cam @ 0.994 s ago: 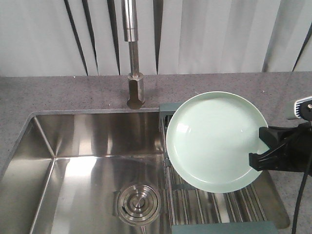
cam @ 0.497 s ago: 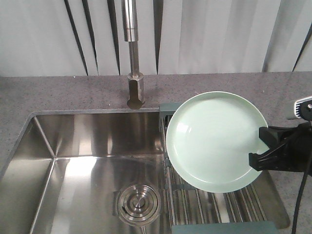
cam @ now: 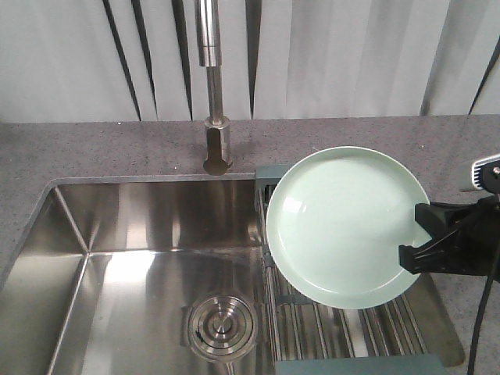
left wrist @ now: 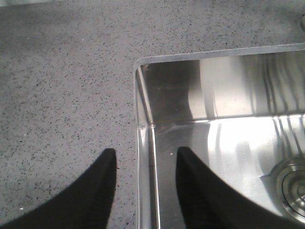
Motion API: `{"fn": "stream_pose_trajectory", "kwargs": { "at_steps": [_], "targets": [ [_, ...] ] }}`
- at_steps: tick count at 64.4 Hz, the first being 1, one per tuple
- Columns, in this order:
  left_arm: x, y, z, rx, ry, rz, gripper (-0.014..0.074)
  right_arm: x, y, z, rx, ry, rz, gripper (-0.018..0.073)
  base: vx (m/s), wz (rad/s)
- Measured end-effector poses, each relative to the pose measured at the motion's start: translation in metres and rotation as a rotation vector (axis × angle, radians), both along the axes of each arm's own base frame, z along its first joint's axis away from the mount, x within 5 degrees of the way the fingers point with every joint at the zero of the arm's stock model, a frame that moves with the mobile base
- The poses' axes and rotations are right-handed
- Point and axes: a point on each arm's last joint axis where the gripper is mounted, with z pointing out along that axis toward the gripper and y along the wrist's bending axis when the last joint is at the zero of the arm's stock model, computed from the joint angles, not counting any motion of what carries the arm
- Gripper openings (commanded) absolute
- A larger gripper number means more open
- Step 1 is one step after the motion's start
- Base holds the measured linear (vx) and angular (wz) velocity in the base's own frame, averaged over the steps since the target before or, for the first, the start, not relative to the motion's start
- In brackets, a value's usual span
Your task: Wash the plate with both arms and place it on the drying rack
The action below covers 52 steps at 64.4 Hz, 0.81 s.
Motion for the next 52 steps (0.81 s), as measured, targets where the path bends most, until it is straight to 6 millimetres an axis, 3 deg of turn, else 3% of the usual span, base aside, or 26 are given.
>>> {"fn": "stream_pose_trajectory", "kwargs": {
  "at_steps": [12,34,42,52],
  "targets": [
    [0.000,0.000,0.000,0.000,0.000,0.000,0.0563,0.000,0.000,0.000,0.000,0.000,0.000,-0.0005,0.00,0.00],
    [0.005,-0.006,0.001,-0.135,-0.034,0.015,0.0556,0.000,0.000,0.000,0.000,0.000,0.000,-0.0005,0.00,0.00],
    [0.018,-0.012,-0.002,-0.241,0.021,0.024,0.0556,0.000,0.000,0.000,0.000,0.000,0.000,-0.0005,0.00,0.00],
    [0.040,-0.024,-0.001,-0.292,0.115,-0.098,0.0556,0.000,0.000,0.000,0.000,0.000,0.000,-0.0005,0.00,0.00]
  ]
}}
